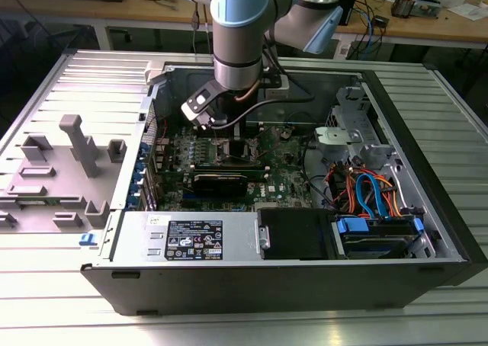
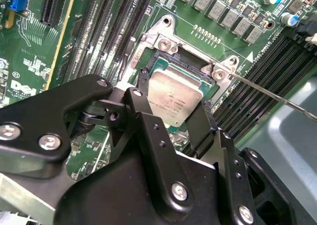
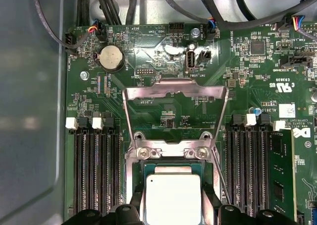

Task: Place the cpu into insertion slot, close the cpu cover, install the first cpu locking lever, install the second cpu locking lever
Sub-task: 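Place the cpu into insertion slot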

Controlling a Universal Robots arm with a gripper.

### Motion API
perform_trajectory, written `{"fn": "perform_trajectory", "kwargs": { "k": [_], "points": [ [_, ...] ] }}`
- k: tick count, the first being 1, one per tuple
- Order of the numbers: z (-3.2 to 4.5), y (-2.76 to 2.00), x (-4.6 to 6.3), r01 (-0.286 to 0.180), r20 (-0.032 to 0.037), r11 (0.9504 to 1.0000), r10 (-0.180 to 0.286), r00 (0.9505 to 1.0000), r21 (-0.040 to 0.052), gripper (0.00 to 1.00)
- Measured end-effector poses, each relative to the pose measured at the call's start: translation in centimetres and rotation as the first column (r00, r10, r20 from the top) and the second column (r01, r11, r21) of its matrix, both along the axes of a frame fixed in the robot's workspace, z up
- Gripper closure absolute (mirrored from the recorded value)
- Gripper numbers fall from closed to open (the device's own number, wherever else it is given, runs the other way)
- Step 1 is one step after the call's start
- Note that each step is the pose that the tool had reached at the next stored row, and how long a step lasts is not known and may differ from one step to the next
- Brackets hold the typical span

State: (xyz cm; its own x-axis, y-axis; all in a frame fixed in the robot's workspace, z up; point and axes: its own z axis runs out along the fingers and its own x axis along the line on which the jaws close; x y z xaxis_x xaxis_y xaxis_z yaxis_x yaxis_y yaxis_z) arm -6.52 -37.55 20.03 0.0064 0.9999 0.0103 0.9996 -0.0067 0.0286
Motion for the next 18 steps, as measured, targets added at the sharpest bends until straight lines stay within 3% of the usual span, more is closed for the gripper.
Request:
{"fn": "perform_trajectory", "kwargs": {
  "k": [13,18],
  "points": [
    [-0.13,0.01,0.0,0.0,0.0,1.0,0.0,1.0,-0.0003,0.45],
    [-0.13,0.01,0.01,0.0,0.0,0.9999,0.0,1.0,-0.0154,0.45]
  ]
}}
